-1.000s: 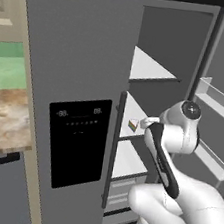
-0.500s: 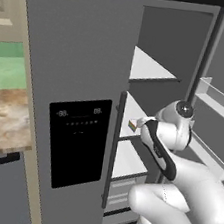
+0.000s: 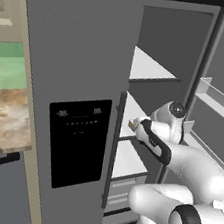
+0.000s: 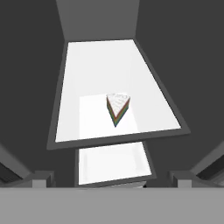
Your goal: Take the cakes from the fridge and place them on the empty tray on the dining counter.
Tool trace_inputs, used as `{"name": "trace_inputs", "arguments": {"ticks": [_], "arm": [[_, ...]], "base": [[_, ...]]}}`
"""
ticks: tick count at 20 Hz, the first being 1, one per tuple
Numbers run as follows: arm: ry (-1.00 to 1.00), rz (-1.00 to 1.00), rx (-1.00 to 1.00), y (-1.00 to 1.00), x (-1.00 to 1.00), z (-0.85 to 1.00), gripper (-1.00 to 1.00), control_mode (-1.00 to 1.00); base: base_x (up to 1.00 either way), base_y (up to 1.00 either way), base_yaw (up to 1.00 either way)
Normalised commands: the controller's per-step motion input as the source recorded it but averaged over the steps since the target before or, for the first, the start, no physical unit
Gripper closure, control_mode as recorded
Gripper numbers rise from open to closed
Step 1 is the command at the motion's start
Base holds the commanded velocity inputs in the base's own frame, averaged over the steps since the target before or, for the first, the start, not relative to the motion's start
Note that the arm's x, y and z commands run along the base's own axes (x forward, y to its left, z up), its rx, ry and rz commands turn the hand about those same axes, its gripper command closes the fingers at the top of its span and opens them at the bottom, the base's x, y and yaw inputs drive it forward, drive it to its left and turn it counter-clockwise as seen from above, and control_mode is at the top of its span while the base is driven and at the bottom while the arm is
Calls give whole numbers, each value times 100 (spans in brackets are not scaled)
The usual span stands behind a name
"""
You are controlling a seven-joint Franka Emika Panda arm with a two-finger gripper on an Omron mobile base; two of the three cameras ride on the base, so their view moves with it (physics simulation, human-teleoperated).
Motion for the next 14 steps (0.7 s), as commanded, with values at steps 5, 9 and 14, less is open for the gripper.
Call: {"name": "trace_inputs", "arguments": {"ticks": [5,9,14], "arm": [[0,0,0,0,36,-20,-100,-100],[0,1,0,0,32,-19,-100,-100],[0,0,0,0,32,-25,-100,-100]], "base": [[0,0,0],[0,0,0],[0,0,0]]}}
